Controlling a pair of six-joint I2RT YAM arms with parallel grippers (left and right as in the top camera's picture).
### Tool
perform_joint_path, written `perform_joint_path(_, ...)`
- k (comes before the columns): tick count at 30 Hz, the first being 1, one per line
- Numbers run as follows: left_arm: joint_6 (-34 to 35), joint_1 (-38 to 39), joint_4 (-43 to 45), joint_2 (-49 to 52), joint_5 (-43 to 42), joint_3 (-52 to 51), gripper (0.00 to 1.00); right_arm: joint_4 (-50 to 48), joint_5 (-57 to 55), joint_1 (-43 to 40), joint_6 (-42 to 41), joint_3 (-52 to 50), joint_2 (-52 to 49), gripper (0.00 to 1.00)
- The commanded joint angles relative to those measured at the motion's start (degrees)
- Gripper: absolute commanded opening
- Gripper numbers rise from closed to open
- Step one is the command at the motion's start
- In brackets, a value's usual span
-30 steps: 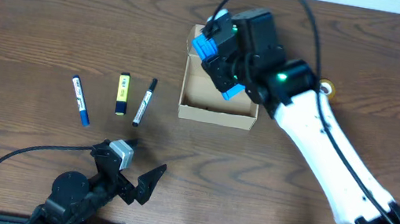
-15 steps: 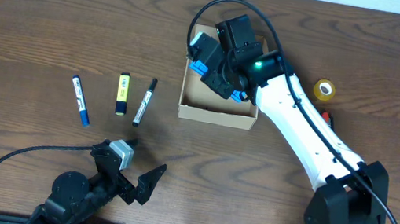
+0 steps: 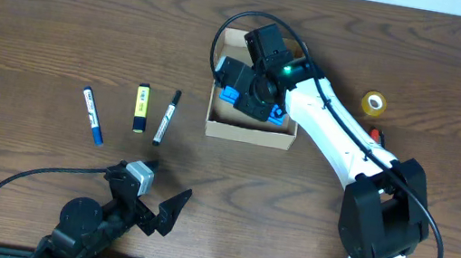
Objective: Pack container
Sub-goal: 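Lift the blue holder with the right gripper and carry it over the box, then lower the blue holder into the box and open the right gripper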
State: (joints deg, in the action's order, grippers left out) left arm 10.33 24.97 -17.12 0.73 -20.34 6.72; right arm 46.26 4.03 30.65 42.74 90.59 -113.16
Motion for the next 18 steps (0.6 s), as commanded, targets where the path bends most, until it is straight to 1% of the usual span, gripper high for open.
perform_joint_path(1,0.00,0.35,-0.11,-0.46,0.63,-1.36,0.95,1.18,1.60,-0.48,5.35,0.50,-0.15,0.43)
perform_joint_path(6,0.00,0.35,-0.11,-0.46,0.63,-1.36,0.95,2.69,7.45,-0.46,8.57,0.50,-0.15,0.43)
perform_joint_path(12,0.00,0.35,-0.11,-0.46,0.63,-1.36,0.95,3.32,9.73,-0.46,9.88,0.50,-0.15,0.46)
perform_joint_path(14,0.00,0.35,-0.11,-0.46,0.63,-1.36,0.95,3.37,9.75,-0.46,10.05,0.50,-0.15,0.49)
perform_joint_path(16,0.00,0.35,-0.11,-0.46,0.63,-1.36,0.95,3.50,9.75,-0.46,10.03,0.50,-0.15,0.55)
perform_joint_path(18,0.00,0.35,-0.11,-0.46,0.63,-1.36,0.95,3.61,9.75,-0.46,10.01,0.50,-0.15,0.68)
